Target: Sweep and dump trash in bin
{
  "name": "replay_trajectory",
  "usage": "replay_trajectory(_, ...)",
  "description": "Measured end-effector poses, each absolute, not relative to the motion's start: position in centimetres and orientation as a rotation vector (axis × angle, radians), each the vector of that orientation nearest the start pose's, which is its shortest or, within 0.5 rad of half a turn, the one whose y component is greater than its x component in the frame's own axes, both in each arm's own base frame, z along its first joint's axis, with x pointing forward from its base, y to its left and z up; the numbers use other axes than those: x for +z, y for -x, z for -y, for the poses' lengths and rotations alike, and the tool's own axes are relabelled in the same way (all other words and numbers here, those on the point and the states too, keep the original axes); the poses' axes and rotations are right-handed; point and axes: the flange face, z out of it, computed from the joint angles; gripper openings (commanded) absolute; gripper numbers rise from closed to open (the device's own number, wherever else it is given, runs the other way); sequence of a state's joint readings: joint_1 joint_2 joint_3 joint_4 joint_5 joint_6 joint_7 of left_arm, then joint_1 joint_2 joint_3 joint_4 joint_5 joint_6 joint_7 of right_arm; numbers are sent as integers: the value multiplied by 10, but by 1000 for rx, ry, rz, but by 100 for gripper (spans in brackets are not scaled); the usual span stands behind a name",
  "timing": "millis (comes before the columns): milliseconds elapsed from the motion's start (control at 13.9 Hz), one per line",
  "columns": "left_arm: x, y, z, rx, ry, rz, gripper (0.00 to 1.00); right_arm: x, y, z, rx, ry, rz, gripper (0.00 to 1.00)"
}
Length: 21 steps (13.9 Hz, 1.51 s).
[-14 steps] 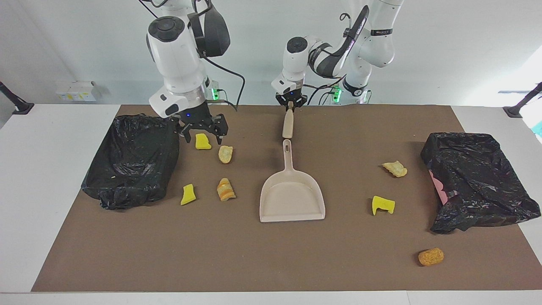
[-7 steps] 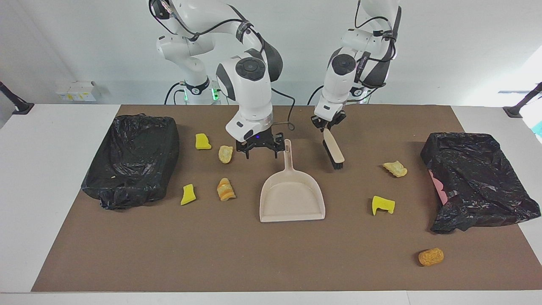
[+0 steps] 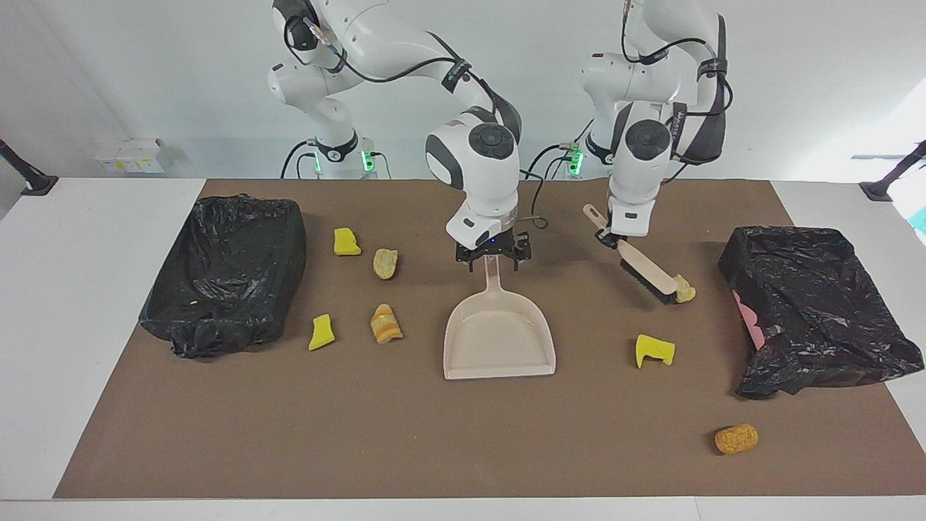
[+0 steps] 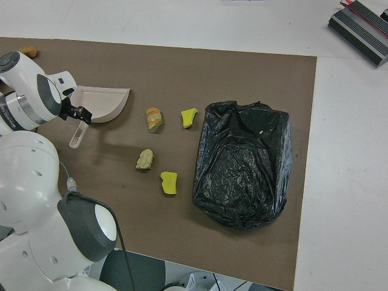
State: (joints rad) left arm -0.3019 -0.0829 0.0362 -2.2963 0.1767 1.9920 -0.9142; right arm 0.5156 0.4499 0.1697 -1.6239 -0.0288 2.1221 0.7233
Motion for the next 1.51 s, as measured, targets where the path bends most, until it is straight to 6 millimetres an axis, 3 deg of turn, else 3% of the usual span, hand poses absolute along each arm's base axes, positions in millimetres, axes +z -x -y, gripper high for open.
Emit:
replay_trajectory(144,365,-466,75,196,2727,888,0,357,-536,-417,-4,3074,-68,85)
replay_trajectory(288,361,-467,35,256,2744,835,0,348,-534,-415,-2,3075,-71,52)
replay_trajectory(432,355,-464,5,312,2786,731,0,342,-532,-413,7,3080,-73,11)
replay_trajectory(505,353,-464,-1,320,2813,681,0,341,-532,-412,8,3081,-74,0)
replay_trajectory(649,353,-467,5,311,2896,563,0,342,-534,-410,2,3079,-78,0)
replay_trajectory(793,353,-470,15,307,3015,313,0,345,-534,-410,-8,3081,-61,0)
replay_trajectory(1009,354,-475,27,270,3130,16,0,348,-533,-411,-24,3077,120,0)
replay_trajectory(1153,354,-474,57,258,3142,-116,0,356,-536,-409,-46,3064,264,0)
replay_trajectory(1369,362,-472,115,239,3157,-260,0,374,-548,-383,-52,3039,565,0)
replay_trajectory(1514,383,-482,122,239,3157,-276,0,378,-557,-362,-26,2998,813,0)
